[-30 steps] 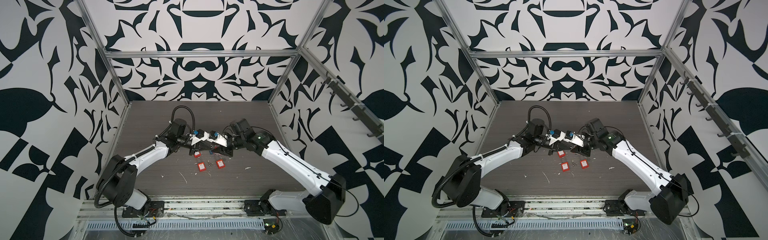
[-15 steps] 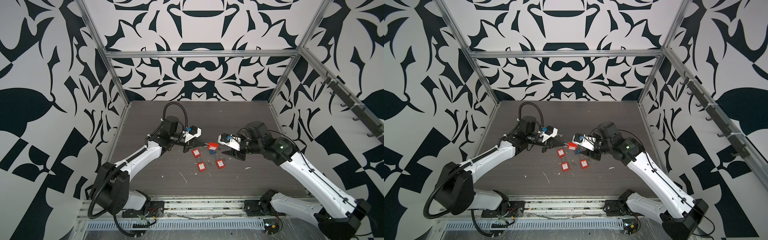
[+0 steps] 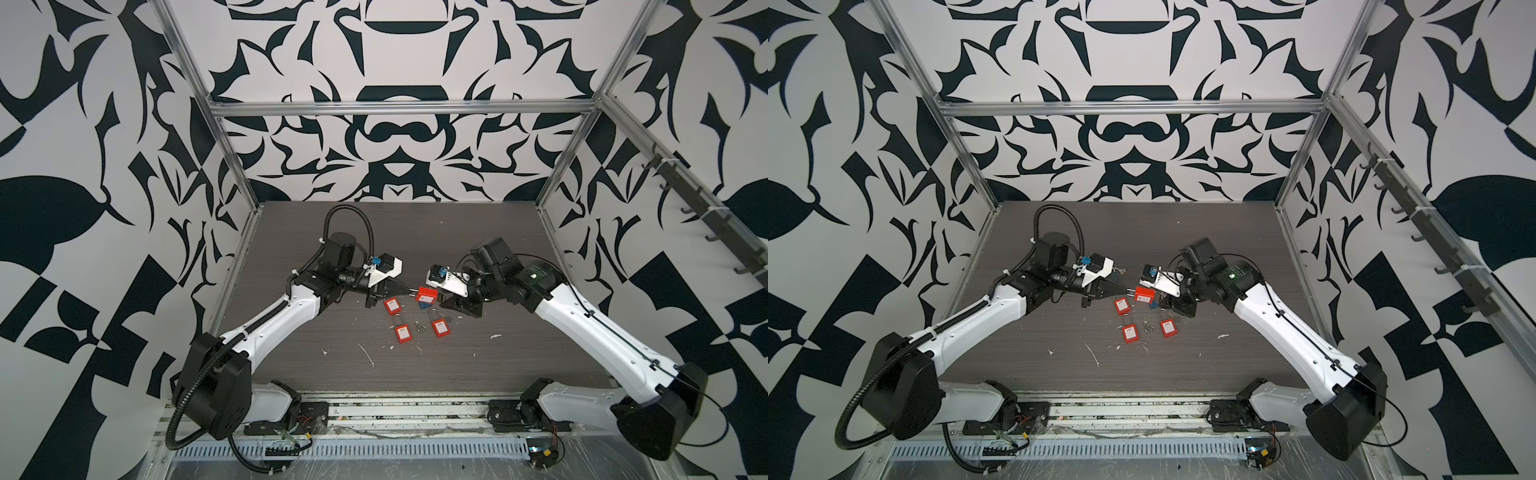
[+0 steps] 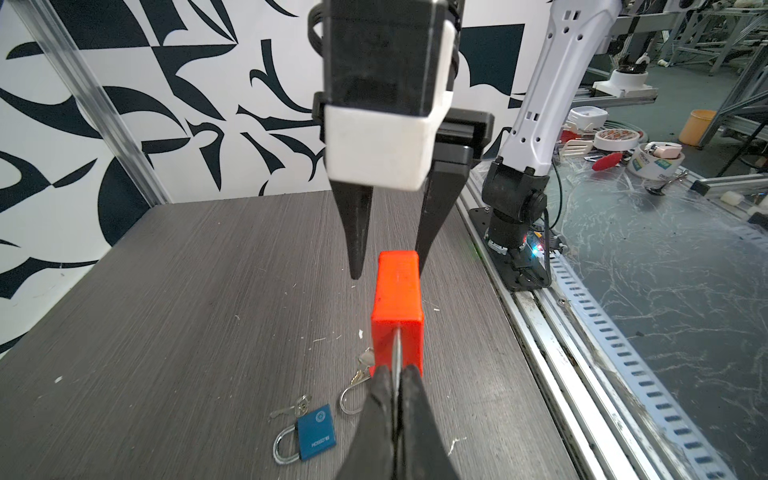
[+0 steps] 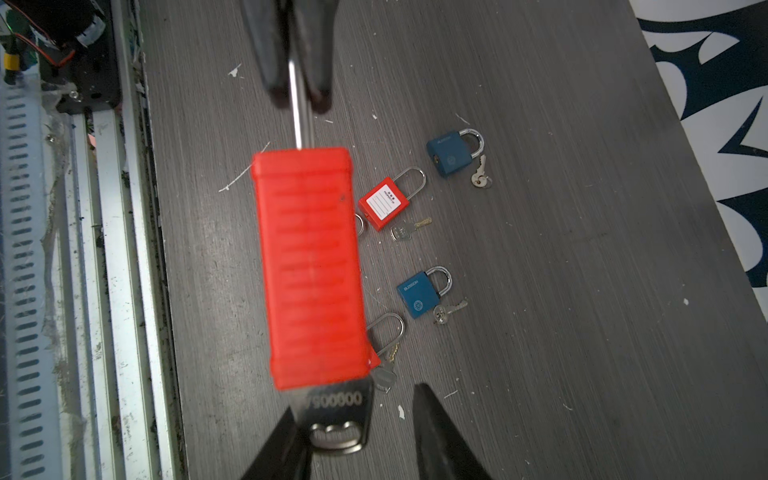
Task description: Lock with the key
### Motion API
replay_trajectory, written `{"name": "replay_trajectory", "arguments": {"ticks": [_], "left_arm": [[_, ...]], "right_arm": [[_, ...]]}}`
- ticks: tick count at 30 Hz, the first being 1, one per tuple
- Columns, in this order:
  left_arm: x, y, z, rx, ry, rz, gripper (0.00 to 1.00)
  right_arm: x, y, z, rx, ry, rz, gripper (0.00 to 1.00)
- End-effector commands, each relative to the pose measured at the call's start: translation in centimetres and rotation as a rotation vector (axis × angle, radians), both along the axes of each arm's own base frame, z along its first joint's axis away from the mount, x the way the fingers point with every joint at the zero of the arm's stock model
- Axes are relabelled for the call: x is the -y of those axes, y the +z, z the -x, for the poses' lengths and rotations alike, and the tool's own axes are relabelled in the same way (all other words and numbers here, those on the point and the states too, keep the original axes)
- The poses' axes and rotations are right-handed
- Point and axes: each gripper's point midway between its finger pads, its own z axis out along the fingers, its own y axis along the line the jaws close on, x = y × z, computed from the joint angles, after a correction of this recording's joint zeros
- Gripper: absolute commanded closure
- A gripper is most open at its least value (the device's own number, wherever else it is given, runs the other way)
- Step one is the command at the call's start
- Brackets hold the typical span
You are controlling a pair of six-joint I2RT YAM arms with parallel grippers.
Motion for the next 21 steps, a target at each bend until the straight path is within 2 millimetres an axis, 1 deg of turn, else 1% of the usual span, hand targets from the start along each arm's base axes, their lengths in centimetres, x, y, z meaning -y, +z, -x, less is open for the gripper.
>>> {"name": "replay_trajectory", "arguments": {"ticks": [1, 4, 8, 10, 14, 17, 19, 21], "left_arm": [[0.1, 1.5, 0.9, 0.023, -0.037, 0.038, 1.00], [0.1, 1.5, 0.8, 0.023, -0.033, 0.042, 1.00], [0.2, 1.4, 0.5, 0.015, -0.017, 0.035, 1.00], [0.3, 1.4, 0.3, 0.009, -0.015, 0.035, 1.00], [0.5, 1.4, 0.1, 0.011, -0.012, 0.034, 1.00], [0.5, 1.5, 0.0, 0.013, -0.013, 0.034, 1.00], [0.6, 1.5, -0.1, 0.013, -0.017, 0.035, 1.00], [0.7, 1.5, -0.1, 0.015, -0.022, 0.035, 1.00]], "right_arm": [[-0.6, 2.2, -1.7, 0.124, -0.014, -0.062, 0.57], [-0.5, 2.0, -2.7, 0.196, -0.034, -0.059, 0.57], [1.1, 1.5, -3.6, 0.283, -0.078, 0.010, 0.51], [1.6, 1.4, -3.5, 0.303, -0.080, 0.039, 0.50], [2.1, 2.4, -1.8, 0.297, -0.046, 0.026, 0.48], [1.8, 3.3, 0.0, 0.229, -0.004, -0.005, 0.48], [1.6, 3.8, 0.5, 0.195, 0.002, -0.024, 0.49], [1.1, 4.4, 0.7, 0.176, 0.013, -0.051, 0.52]]}}
